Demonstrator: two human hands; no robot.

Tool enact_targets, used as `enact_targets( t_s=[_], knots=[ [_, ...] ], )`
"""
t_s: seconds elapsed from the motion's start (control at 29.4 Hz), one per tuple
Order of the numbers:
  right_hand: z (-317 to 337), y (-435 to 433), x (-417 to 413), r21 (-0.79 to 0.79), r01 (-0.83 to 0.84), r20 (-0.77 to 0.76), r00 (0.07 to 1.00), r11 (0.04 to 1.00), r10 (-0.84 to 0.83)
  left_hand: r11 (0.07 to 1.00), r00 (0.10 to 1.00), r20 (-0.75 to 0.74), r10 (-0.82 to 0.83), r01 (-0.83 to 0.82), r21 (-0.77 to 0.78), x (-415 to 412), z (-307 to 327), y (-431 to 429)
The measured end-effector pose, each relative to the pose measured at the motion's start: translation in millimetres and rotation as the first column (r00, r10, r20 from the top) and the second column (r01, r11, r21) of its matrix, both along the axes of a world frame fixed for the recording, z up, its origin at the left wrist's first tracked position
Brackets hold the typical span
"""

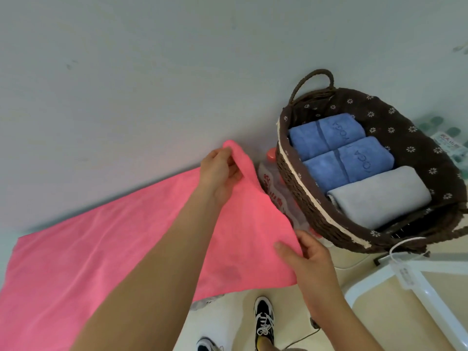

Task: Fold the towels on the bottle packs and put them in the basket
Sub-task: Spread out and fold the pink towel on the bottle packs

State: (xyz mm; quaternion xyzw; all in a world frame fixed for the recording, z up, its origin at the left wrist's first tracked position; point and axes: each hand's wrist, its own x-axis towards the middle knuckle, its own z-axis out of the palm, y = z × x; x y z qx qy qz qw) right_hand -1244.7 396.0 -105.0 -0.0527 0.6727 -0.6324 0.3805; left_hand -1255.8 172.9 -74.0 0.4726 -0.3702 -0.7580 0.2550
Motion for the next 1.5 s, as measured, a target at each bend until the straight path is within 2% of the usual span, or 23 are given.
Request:
enact_targets(
  t_s=[0.07, 0.14, 0.24, 0.31, 0.37, 0.51, 0.65, 0.71, 0.78, 0.88, 0.99, 1.12, 1.19, 1.26, 1.33, 1.4, 1.46, 1.5],
  knots=[
    [15, -7, 2, -0.039, -0.124, -0.125, 0.985, 0.991, 0.119, 0.997, 0.996, -0.047, 0.072, -0.072, 0.01, 17, 7, -2],
    [26, -15, 5, -0.079, -0.294, -0.187, 0.943, 0.953, 0.275, 0.992, 0.993, -0.024, 0.118, -0.119, -0.042, 39, 15, -8],
    [38, -31, 15, -0.032, -0.606, -0.273, 0.771, 0.795, 0.576, 0.982, 0.984, -0.057, 0.168, -0.173, -0.08, 83, 24, -21],
    [42, -43, 30, 0.005, -0.721, -0.299, 0.66, 0.693, 0.689, 0.97, 0.976, -0.042, 0.212, -0.216, -0.115, 117, 24, -33],
    [46, -55, 49, 0.041, -0.783, -0.323, 0.577, 0.62, 0.75, 0.956, 0.966, 0.033, 0.256, -0.248, -0.157, 148, 18, -46],
    [40, -77, 86, 0.23, -0.842, -0.368, 0.388, 0.487, 0.845, 0.938, 0.918, 0.249, 0.308, -0.25, -0.24, 189, -2, -61],
    [30, -82, 102, 0.379, -0.844, -0.373, 0.235, 0.378, 0.898, 0.931, 0.907, 0.333, 0.257, -0.139, -0.339, 212, -12, -59],
    [28, -82, 98, 0.372, -0.837, -0.351, 0.275, 0.403, 0.895, 0.901, 0.89, 0.375, 0.259, -0.082, -0.427, 216, -13, -57],
    [31, -86, 88, 0.355, -0.795, -0.354, 0.373, 0.492, 0.858, 0.875, 0.872, 0.423, 0.249, -0.015, -0.484, 216, -13, -55],
    [34, -105, 62, 0.404, -0.658, -0.478, 0.44, 0.635, 0.76, 0.836, 0.845, 0.489, 0.216, 0.098, -0.539, 214, -14, -48],
    [35, -132, 36, 0.457, -0.538, -0.551, 0.453, 0.708, 0.701, 0.809, 0.884, 0.392, 0.254, 0.029, -0.587, 215, -6, -40],
    [30, -158, 26, 0.558, -0.474, -0.533, 0.424, 0.681, 0.732, 0.835, 0.949, 0.168, 0.267, -0.141, -0.531, 221, 14, -38],
    [26, -162, 33, 0.61, -0.469, -0.513, 0.382, 0.639, 0.769, 0.825, 0.931, 0.196, 0.308, -0.159, -0.542, 229, 17, -45],
    [21, -162, 42, 0.686, -0.439, -0.506, 0.285, 0.58, 0.814, 0.817, 0.884, 0.324, 0.338, -0.104, -0.568, 239, 12, -53],
    [23, -162, 50, 0.762, -0.35, -0.517, 0.176, 0.544, 0.837, 0.79, 0.761, 0.54, 0.359, 0.06, -0.61, 250, 3, -52],
    [28, -167, 54, 0.758, -0.272, -0.604, 0.051, 0.593, 0.795, 0.742, 0.628, 0.673, 0.39, 0.218, -0.633, 260, -6, -34],
    [29, -180, 58, 0.672, -0.365, -0.709, -0.063, 0.645, 0.703, 0.732, 0.538, 0.766, 0.353, 0.351, -0.584, 265, -8, 1],
    [30, -190, 62, 0.637, -0.459, -0.731, -0.108, 0.619, 0.673, 0.734, 0.469, 0.826, 0.314, 0.432, -0.524, 266, -9, 19]
  ],
)
